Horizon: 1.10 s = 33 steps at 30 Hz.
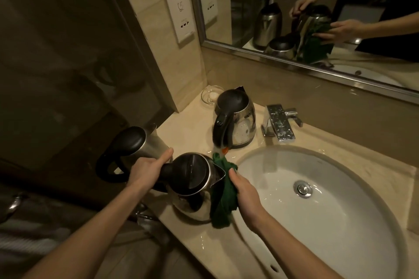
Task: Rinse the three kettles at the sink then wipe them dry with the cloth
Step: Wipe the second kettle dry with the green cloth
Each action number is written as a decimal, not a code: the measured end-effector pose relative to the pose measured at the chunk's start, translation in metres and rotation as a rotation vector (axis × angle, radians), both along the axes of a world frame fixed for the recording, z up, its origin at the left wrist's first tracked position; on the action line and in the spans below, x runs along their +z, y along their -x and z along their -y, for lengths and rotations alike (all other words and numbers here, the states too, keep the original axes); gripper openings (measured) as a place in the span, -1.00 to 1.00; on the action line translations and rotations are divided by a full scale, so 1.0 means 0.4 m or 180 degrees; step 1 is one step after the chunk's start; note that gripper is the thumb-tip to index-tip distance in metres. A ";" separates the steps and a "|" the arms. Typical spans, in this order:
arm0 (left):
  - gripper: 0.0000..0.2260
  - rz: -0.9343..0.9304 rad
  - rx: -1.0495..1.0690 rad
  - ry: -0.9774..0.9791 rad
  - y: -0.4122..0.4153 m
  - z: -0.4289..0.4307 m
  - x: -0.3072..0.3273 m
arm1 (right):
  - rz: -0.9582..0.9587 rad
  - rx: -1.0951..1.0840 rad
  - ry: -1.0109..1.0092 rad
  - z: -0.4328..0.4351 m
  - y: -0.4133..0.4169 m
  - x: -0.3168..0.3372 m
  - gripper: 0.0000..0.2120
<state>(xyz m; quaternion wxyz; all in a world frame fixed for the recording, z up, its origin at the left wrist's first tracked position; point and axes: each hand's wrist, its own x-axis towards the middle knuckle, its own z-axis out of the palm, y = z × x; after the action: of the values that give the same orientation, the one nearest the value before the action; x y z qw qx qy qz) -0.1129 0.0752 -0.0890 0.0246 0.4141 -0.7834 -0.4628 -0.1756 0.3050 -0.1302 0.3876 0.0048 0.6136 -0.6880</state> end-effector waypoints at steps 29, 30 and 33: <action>-0.44 -0.0085 -0.0722 0.0626 0.047 -0.005 -0.021 | 0.0035 0.0772 0.0261 -0.015 0.100 -0.048 -0.51; -0.44 -0.0116 -0.0721 0.0661 0.047 -0.005 -0.025 | 0.0118 0.0746 0.0209 -0.014 0.103 -0.055 -0.45; -0.41 -0.0141 -0.0757 0.0689 0.047 0.003 -0.036 | 0.0194 0.0707 0.0094 -0.012 0.114 -0.055 -0.39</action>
<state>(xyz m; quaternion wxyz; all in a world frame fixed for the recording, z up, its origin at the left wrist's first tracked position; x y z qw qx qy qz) -0.1318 0.0740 -0.1033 0.0313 0.3030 -0.8715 -0.3843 -0.2211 0.3096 -0.1520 0.4799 -0.0479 0.5881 -0.6493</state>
